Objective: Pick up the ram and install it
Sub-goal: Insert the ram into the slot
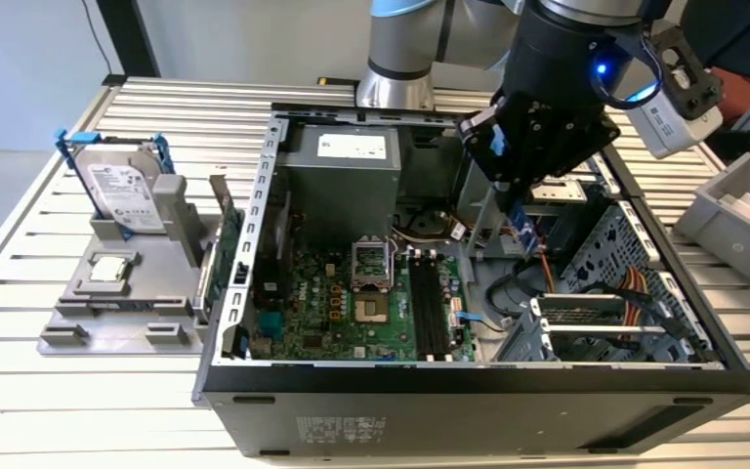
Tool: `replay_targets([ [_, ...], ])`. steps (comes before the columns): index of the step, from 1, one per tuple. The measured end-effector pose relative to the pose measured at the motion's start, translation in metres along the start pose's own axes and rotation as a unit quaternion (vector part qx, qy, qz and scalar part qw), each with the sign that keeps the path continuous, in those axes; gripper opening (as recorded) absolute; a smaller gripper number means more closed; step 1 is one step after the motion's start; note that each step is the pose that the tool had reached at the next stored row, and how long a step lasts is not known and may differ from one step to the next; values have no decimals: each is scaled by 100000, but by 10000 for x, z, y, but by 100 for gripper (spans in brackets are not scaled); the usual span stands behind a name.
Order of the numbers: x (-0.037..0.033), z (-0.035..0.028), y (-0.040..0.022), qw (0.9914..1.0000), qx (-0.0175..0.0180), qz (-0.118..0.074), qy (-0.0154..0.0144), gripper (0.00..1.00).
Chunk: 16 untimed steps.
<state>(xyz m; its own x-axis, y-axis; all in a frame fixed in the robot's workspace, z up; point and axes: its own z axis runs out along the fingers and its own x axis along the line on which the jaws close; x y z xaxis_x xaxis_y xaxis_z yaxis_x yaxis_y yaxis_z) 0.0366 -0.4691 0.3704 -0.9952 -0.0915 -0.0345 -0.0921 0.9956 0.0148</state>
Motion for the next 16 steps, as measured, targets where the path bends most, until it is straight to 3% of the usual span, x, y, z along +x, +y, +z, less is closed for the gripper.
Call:
replay_targets([
  [16, 10, 116, 6, 100000, 5, 2, 9, 0],
])
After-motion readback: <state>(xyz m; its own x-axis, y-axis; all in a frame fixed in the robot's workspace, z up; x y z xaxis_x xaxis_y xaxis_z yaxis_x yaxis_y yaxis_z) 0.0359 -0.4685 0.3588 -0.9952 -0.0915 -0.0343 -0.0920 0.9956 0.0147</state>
